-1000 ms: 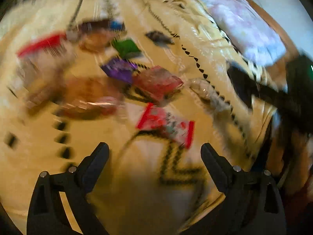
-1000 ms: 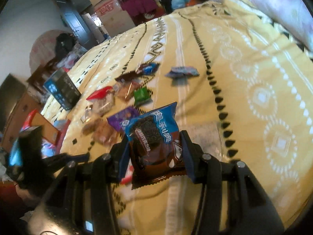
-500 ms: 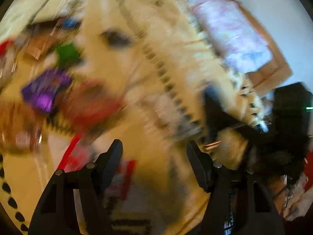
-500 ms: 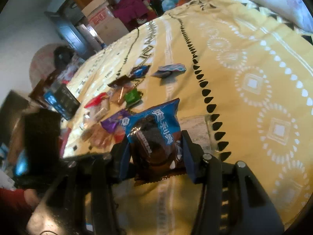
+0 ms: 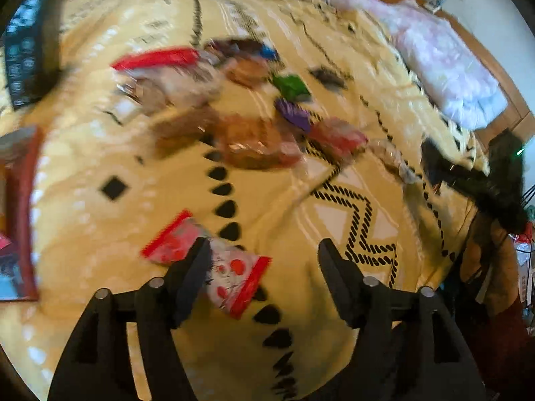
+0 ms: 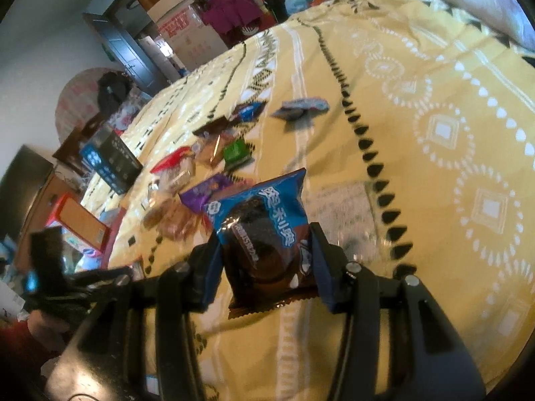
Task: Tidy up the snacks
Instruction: 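Grasp the blue Oreo-style packet with the right tool while the left tool grasps the red-white candy packet, then carry both held packets over the glass bowl with both tools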
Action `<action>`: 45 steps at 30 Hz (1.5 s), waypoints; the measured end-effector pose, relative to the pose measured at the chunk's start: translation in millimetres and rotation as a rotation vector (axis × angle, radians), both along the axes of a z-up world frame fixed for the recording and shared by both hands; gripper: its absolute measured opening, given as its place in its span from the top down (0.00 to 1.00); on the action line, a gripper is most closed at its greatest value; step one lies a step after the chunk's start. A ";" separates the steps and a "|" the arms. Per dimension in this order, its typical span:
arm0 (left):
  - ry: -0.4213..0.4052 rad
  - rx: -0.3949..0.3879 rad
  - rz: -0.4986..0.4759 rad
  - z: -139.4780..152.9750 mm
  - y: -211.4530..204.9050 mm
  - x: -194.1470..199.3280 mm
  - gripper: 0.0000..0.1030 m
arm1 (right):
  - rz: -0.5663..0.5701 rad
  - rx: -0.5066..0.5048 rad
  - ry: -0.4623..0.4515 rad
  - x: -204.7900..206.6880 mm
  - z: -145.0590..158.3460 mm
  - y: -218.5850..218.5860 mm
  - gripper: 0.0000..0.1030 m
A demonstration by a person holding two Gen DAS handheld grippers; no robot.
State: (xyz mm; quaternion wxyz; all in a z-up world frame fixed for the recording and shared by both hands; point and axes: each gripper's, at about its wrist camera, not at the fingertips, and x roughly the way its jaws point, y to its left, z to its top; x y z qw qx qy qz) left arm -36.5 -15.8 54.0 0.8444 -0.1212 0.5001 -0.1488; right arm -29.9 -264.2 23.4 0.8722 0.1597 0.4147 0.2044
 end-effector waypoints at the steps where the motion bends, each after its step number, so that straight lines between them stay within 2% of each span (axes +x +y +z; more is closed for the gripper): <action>1: -0.020 0.003 0.027 0.9 5.0 -1.8 0.24 | 0.000 -0.001 0.006 -1.8 -2.4 -0.1 0.52; 4: -0.036 0.007 0.116 1.2 12.7 -1.1 0.23 | 0.003 -0.005 0.027 -6.0 -9.4 -1.4 0.52; 6: -0.060 0.041 0.185 1.0 15.0 -8.2 0.23 | 0.005 -0.009 0.039 -7.7 -13.0 -2.4 0.52; 7: -0.046 0.032 0.201 -1.6 17.4 -10.2 0.22 | 0.006 -0.010 0.039 -8.9 -13.3 -3.2 0.52; 8: -0.006 0.030 0.204 -7.0 17.8 -9.6 0.22 | 0.004 -0.010 0.039 -9.9 -13.6 -3.9 0.52; 10: 0.135 0.063 0.229 -25.9 13.5 -3.1 0.22 | 0.001 -0.015 0.045 -9.6 -14.9 -4.1 0.52; 11: 0.152 0.050 0.240 -30.0 12.7 -2.3 0.22 | 0.002 -0.018 0.050 -8.8 -16.4 -4.2 0.52; 13: 0.125 0.087 0.227 -31.5 5.0 2.3 0.22 | 0.000 -0.016 0.052 -7.7 -18.0 -4.6 0.52; 16: 0.080 0.134 0.154 -33.0 -10.9 19.2 0.22 | 0.002 -0.005 0.054 -8.0 -19.3 -3.5 0.52; 18: 0.012 0.072 0.039 -29.4 -24.5 35.3 0.22 | 0.006 -0.002 0.060 -8.5 -21.5 -1.2 0.52; 20: -0.065 0.079 -0.020 -19.9 -34.6 41.6 0.22 | 0.011 -0.004 0.065 -8.3 -23.2 1.1 0.52; 22: -0.084 0.127 -0.005 -16.2 -34.3 44.2 0.22 | 0.016 -0.007 0.070 -7.7 -24.0 3.3 0.52; 25: -0.040 0.104 0.066 -21.4 -22.0 40.4 0.16 | 0.033 -0.042 0.071 -7.6 -26.4 9.0 0.51; 30: -0.015 0.144 0.070 -33.8 -27.4 30.7 0.16 | 0.066 -0.119 0.081 -7.3 -33.3 23.2 0.50; 33: -0.029 0.171 0.094 -37.3 -32.4 34.1 0.16 | 0.073 -0.175 0.072 -7.9 -36.0 31.6 0.49; 35: -0.056 0.233 0.093 -39.8 -38.4 37.6 0.17 | 0.076 -0.216 0.063 -7.5 -40.2 36.6 0.49; 36: -0.065 0.262 0.082 -42.4 -40.8 38.1 0.19 | 0.074 -0.225 0.060 -7.4 -41.9 38.2 0.49; 38: -0.081 0.291 0.063 -45.8 -42.7 37.1 0.39 | 0.066 -0.233 0.053 -6.9 -45.5 39.2 0.50; 39: -0.094 0.299 0.057 -45.9 -43.6 35.0 0.43 | 0.060 -0.238 0.050 -6.6 -47.1 39.5 0.50; 40: -0.097 0.298 0.053 -45.2 -43.6 33.9 0.56 | 0.055 -0.242 0.042 -6.9 -47.3 39.8 0.50; 45: -0.129 0.238 0.052 -30.2 -36.1 23.3 0.59 | 0.027 -0.231 0.013 -14.0 -42.3 39.3 0.54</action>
